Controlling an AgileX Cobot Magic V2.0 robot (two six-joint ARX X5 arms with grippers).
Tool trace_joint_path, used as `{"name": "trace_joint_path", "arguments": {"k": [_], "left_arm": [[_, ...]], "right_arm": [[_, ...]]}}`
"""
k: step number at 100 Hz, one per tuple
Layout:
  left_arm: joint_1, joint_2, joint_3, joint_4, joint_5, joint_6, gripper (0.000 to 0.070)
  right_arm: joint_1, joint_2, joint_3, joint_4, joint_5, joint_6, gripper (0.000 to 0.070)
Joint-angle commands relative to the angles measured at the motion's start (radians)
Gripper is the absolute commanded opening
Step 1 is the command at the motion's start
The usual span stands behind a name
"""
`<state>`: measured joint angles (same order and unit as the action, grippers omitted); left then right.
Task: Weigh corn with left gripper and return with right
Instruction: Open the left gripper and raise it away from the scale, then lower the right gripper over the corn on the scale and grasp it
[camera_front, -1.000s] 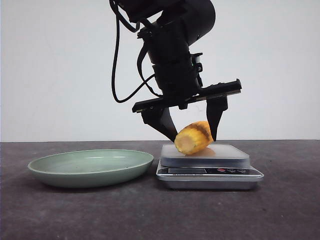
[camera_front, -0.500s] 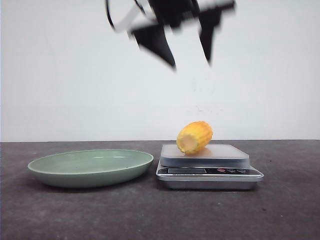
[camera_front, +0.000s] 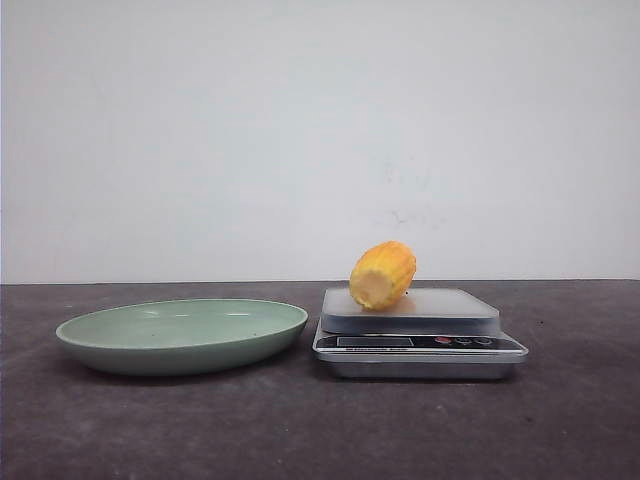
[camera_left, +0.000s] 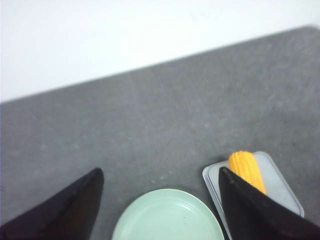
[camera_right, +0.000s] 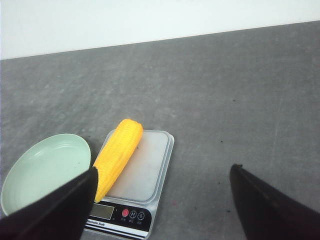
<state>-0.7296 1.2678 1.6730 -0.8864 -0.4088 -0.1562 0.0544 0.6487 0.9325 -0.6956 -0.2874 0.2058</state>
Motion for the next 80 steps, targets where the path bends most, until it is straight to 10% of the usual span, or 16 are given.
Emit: {"name": "trace_joint_path", "arguments": {"k": [1,80], "left_arm": [[-0.008,-0.049,0.021,-0.019,-0.022,0.017,0.0440],[-0.008,-0.690,-0.035,-0.515,-0.117,-0.236,0.0425]], "right_arm": [[0.003,0.005,0.016,0.017,-0.001,-0.011,0.0534],[0.288,0.336,0.016,0.273,0.084,0.072,0.0554]]}}
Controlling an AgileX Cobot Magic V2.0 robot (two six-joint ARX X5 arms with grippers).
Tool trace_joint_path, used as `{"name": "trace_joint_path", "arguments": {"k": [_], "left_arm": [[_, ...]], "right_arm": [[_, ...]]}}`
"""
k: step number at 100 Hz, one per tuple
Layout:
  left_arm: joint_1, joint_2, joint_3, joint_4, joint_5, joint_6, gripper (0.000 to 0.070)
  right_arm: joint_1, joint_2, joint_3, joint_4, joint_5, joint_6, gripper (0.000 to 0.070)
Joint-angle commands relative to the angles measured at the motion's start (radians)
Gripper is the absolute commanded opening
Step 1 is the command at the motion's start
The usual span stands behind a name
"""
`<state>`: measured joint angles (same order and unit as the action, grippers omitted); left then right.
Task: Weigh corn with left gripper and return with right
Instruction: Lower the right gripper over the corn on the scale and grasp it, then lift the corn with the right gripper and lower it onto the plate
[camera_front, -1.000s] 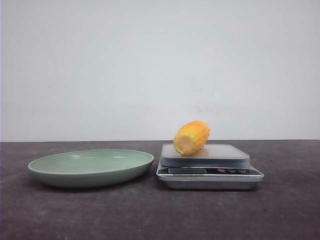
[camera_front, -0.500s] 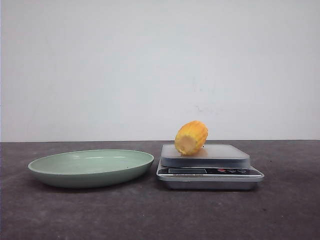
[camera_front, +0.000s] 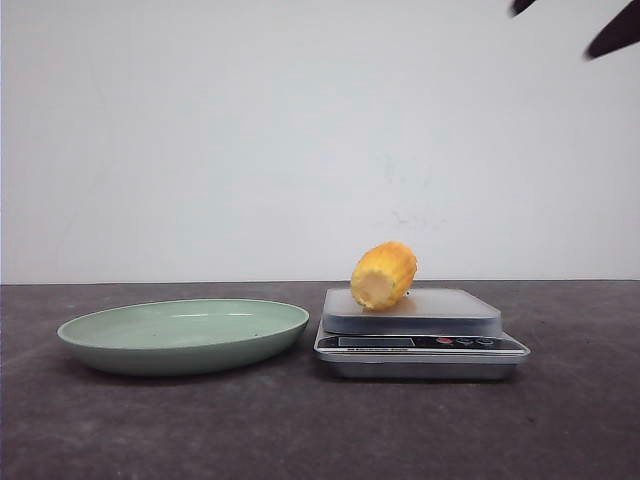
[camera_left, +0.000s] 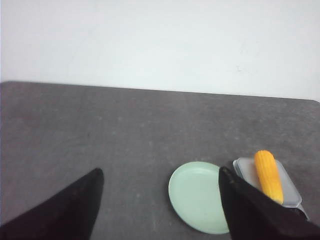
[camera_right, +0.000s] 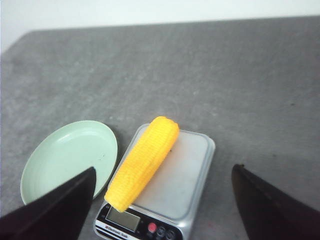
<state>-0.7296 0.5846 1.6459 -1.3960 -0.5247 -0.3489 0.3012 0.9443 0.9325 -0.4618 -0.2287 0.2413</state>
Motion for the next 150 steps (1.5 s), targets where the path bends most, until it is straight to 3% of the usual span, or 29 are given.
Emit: {"name": "trace_joint_path", "arguments": {"k": [1,33,64,108,123,136,146,150], "left_arm": [[-0.008,-0.012,-0.013,-0.007,0.000,-0.047,0.0425],[-0.002,-0.180,-0.294,0.008,0.023,-0.140,0.0425],[-0.002,-0.293,-0.425,0.038,0.038,-0.157,0.0425],[-0.002,-0.294,-0.425,0.030,0.036,-0.137,0.0425],[-0.002,-0.294,-0.425,0.027,0.036,-0.136,0.0425],[-0.002,-0.294,-0.425,0.028,0.036,-0.137,0.0425],[-0.002,-0.294,-0.425,0.027,0.036,-0.136,0.0425],[-0.002,-0.294,-0.425,0.027,0.036,-0.136,0.0425]], "right_arm": [[0.049,0.049,0.016,0.047,0.029,0.040,0.0555],[0.250,0.332,0.050,0.237,0.172,0.089,0.0558],[0.293,0.570,0.131,0.245,0.312,0.103,0.0563],[0.306,0.729,0.134,0.227,0.297,0.170,0.0557],[0.308,0.730,0.134,0.207,0.298,0.181,0.0334],[0.312,0.730,0.134,0.192,0.301,0.182,0.0209],[0.312,0.730,0.134,0.185,0.301,0.182,0.0003],[0.317,0.729,0.134,0.186,0.301,0.182,0.0000]]}}
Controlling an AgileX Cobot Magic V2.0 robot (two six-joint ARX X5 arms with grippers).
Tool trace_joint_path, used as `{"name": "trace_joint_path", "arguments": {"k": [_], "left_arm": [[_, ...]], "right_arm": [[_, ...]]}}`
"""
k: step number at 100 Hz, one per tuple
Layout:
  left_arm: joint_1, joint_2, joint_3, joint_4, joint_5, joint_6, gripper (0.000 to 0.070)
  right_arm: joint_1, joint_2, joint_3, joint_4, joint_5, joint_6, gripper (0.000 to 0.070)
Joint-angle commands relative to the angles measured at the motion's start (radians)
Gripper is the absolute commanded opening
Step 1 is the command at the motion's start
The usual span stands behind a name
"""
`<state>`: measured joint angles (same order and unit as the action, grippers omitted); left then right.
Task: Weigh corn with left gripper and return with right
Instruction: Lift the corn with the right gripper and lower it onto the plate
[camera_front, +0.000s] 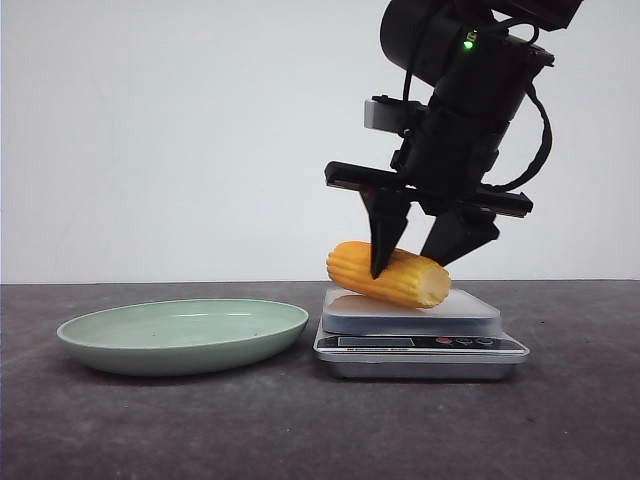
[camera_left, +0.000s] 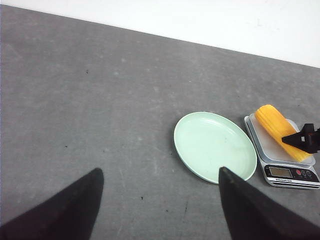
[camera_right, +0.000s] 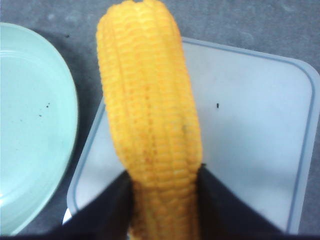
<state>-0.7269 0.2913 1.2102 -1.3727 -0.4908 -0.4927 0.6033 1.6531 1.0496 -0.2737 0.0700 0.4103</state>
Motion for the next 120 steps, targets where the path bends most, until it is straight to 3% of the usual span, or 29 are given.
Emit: {"name": "trace_joint_path", "arguments": {"k": [1,42,56,75,94,120], "left_arm": [[-0.005,-0.001,0.011,0.004,0.002,0.008,0.0425],[-0.005,-0.001,0.011,0.005,0.001,0.010,0.0425],[-0.005,-0.001,0.011,0.005,0.000,0.012,0.0425],[-0.005,-0.001,0.011,0.012,0.000,0.012,0.0425],[-0.005,-0.001,0.011,0.012,-0.003,0.012,0.0425],[-0.005,-0.001,0.011,0.011,-0.003,0.012,0.0425]], "right_arm": [[0.016,0.021,0.017,-0.001,0.003,0.013,0.0000],[0.094,-0.060,0.132,0.003,-0.023,-0.005,0.0000],[0.158,-0.056,0.198,0.051,-0.034,0.027,0.0000],[0.248,0.003,0.216,0.185,0.019,0.104,0.0000],[0.294,0.098,0.216,0.211,0.098,0.150,0.0000],[0.311,0.219,0.216,0.230,0.138,0.259,0.0000]]}}
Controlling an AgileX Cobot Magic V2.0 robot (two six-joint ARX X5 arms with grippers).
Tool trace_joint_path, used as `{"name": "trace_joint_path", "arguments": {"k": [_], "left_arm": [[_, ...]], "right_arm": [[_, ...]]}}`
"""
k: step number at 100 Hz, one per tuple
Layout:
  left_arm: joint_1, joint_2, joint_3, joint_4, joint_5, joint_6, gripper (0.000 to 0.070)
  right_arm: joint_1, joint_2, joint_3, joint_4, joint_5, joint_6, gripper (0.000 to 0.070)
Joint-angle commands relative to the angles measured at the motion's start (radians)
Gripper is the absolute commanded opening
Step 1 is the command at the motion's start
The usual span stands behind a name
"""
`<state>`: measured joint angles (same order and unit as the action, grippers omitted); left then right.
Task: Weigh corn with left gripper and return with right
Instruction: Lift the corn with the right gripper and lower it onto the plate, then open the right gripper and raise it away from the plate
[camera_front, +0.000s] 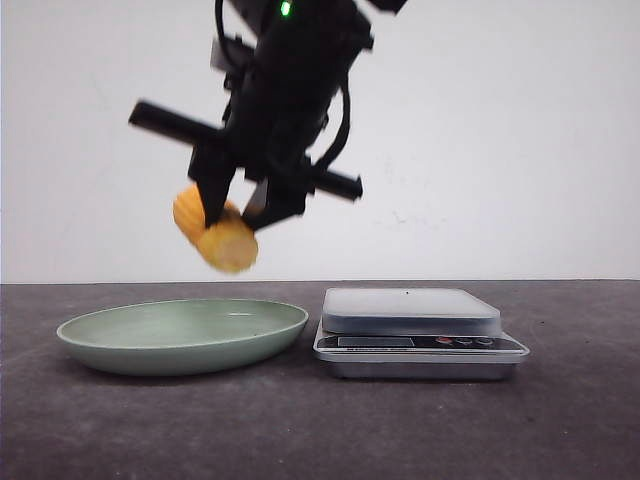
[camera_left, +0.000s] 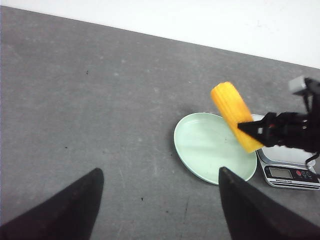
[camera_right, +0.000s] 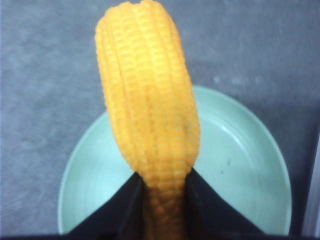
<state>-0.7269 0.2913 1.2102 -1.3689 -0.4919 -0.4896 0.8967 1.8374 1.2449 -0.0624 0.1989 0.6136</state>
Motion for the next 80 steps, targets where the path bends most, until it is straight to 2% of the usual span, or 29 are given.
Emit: {"name": "trace_joint_path", "arguments": {"k": [1,5,12,15,34,38,42,51,55,68,80], "left_arm": [[-0.005,-0.001,0.011,0.008,-0.002,0.009,0.0425],[-0.005,-0.001,0.011,0.008,-0.002,0.009,0.0425],[-0.005,-0.001,0.011,0.005,-0.002,0.009,0.0425],[-0.005,-0.001,0.011,0.003,-0.002,0.008,0.0425],[-0.005,-0.001,0.011,-0.002,-0.002,0.009,0.0425],[-0.005,-0.001,0.011,-0.002,-0.002,0.009,0.0425],[-0.005,-0.001,0.011,-0.002,-0.002,0.010,0.0425],[-0.005,-0.001,0.011,-0.002,-0.002,0.010,0.0425],[-0.005,-0.001,0.011,-0.003,-0.002,0.010,0.0425],[-0.005,-0.001,0.011,-0.006,-0.002,0.014,0.0425],[-0.005,-0.001,0.011,-0.007,-0.002,0.016,0.0425]], "right_arm": [[0.018,0.037,0.020,0.018,0.011,0.060,0.0003],[0.021,0.050,0.020,0.017,0.016,0.074,0.0041],[0.032,0.070,0.020,0.018,0.037,0.111,0.0217],[0.036,0.076,0.020,0.018,0.040,0.121,0.0263],[0.057,0.085,0.020,0.032,0.050,0.123,0.0270],[0.058,0.085,0.020,0.039,0.050,0.121,0.0291],[0.058,0.085,0.020,0.043,0.048,0.120,0.0356],[0.058,0.085,0.020,0.047,0.047,0.120,0.0572],[0.058,0.085,0.020,0.047,0.041,0.120,0.0623],[0.056,0.079,0.020,0.046,0.041,0.103,0.0628],[0.030,0.024,0.022,0.030,0.038,0.046,0.0627]]}}
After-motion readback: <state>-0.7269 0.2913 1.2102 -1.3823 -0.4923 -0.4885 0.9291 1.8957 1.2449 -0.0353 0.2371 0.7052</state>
